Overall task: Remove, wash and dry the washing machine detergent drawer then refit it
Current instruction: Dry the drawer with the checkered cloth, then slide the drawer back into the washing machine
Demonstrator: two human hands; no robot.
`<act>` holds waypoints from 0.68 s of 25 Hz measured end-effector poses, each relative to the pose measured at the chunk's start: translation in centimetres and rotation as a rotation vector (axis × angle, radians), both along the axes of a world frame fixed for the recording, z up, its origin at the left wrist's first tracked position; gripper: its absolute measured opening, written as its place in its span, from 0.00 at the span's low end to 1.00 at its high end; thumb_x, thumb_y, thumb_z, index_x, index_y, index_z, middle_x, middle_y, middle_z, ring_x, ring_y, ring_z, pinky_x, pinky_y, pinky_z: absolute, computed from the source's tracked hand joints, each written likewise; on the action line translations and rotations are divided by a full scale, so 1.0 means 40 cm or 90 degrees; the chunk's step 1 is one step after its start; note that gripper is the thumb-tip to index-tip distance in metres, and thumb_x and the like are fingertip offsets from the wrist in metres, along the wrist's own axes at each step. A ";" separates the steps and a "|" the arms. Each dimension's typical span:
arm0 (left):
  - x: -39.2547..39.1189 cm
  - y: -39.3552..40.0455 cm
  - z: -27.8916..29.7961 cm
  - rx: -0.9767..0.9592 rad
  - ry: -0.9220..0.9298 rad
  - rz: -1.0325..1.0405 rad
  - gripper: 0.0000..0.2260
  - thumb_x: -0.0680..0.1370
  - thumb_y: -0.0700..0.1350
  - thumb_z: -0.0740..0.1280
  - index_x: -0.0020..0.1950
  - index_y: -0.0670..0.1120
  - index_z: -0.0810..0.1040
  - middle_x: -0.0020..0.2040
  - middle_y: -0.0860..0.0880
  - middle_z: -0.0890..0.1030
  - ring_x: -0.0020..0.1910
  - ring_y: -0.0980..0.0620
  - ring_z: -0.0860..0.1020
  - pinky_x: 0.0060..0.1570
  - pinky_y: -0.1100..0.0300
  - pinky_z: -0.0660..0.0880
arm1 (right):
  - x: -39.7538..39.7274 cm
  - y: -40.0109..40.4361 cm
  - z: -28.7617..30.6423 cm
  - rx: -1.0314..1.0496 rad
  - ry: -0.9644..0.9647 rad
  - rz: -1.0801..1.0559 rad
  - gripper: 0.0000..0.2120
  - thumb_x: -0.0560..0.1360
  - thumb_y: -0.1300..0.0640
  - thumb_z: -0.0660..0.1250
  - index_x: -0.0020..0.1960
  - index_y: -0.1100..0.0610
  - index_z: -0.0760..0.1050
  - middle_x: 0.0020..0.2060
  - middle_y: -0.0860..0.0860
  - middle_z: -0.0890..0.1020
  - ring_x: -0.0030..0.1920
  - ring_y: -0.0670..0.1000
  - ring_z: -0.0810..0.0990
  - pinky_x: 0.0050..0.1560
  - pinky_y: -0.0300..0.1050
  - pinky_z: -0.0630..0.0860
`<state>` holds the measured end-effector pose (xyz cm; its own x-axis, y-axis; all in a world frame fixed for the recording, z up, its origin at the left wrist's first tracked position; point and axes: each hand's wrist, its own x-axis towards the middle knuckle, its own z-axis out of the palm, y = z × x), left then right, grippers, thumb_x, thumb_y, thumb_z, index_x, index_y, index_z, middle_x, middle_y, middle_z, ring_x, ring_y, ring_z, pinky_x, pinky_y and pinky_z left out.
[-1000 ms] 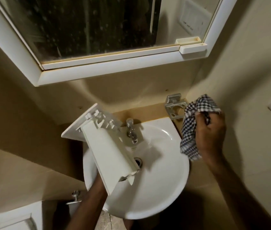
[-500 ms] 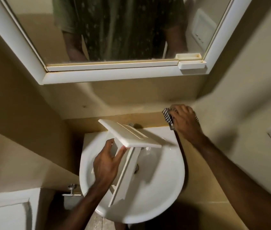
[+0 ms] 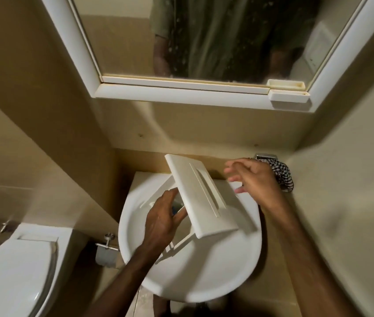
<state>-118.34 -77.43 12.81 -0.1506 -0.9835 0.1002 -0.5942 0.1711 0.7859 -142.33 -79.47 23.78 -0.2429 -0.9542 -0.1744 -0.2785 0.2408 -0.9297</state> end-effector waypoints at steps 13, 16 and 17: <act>0.154 0.114 0.007 -0.144 -0.208 0.048 0.29 0.78 0.73 0.53 0.66 0.53 0.72 0.51 0.52 0.77 0.46 0.50 0.75 0.41 0.57 0.70 | 0.296 0.064 -0.023 0.131 0.283 0.285 0.36 0.62 0.22 0.69 0.55 0.50 0.78 0.46 0.45 0.83 0.47 0.50 0.84 0.44 0.55 0.86; 0.246 0.165 0.023 -0.093 -0.156 0.135 0.31 0.72 0.72 0.66 0.68 0.56 0.72 0.57 0.54 0.81 0.53 0.53 0.78 0.49 0.56 0.76 | 0.389 0.082 -0.041 0.123 0.272 0.287 0.37 0.59 0.21 0.67 0.49 0.53 0.83 0.42 0.48 0.86 0.42 0.53 0.86 0.45 0.56 0.86; 0.286 0.184 0.025 -0.075 -0.152 0.160 0.32 0.70 0.72 0.68 0.68 0.56 0.72 0.58 0.55 0.82 0.55 0.54 0.78 0.52 0.55 0.76 | 0.426 0.092 -0.043 0.127 0.252 0.293 0.36 0.59 0.22 0.67 0.45 0.53 0.82 0.39 0.49 0.86 0.38 0.53 0.86 0.42 0.55 0.86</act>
<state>-106.88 -70.07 13.83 0.0612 -0.9766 0.2064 -0.7932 0.0779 0.6040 -125.28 -75.78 22.07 0.1019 -0.9347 -0.3405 -0.7075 0.1726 -0.6854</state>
